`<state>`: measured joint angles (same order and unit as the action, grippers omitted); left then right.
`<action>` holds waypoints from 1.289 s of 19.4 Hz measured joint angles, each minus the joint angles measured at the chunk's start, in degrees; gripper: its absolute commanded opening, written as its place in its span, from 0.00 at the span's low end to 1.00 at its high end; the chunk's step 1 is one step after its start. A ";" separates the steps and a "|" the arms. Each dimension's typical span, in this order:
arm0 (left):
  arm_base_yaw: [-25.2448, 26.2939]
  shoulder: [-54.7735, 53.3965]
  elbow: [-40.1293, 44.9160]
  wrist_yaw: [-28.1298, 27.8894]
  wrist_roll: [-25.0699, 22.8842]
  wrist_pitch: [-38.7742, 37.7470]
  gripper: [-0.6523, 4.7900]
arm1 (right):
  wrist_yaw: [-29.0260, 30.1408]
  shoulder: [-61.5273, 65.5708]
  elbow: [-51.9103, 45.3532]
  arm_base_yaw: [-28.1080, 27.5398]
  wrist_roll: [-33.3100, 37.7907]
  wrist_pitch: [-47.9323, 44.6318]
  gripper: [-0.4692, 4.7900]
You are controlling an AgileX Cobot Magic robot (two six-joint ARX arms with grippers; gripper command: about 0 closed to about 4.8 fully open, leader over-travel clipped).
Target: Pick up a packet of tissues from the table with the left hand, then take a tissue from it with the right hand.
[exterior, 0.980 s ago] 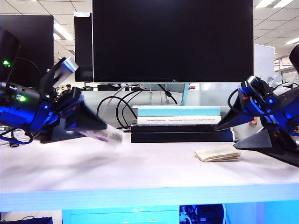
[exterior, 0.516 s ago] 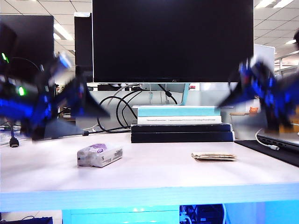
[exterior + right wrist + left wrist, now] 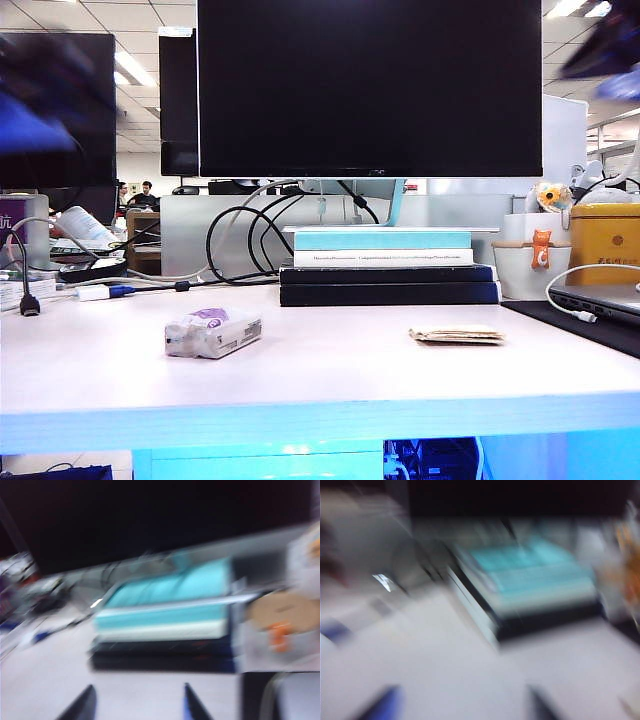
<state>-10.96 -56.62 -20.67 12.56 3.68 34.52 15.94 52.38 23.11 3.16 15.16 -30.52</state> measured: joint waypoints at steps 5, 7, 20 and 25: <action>19.98 17.97 0.37 6.84 0.22 -14.01 0.64 | -3.28 -11.69 -7.08 -2.38 -1.20 0.57 0.09; 27.61 24.06 2.54 12.85 2.78 -18.29 0.52 | -6.34 -15.89 -10.34 -2.73 -1.90 -0.83 0.09; 24.76 49.44 13.77 -11.63 2.56 -49.37 0.26 | -14.47 -26.86 -22.47 -2.64 -1.70 11.69 0.09; 23.85 49.66 13.88 -13.40 3.41 -51.10 0.27 | -16.17 -26.75 -22.47 -2.64 -0.42 19.54 0.09</action>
<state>12.88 -6.96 -6.79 -0.84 7.09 -16.58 -0.23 25.63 0.64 0.51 14.74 -10.98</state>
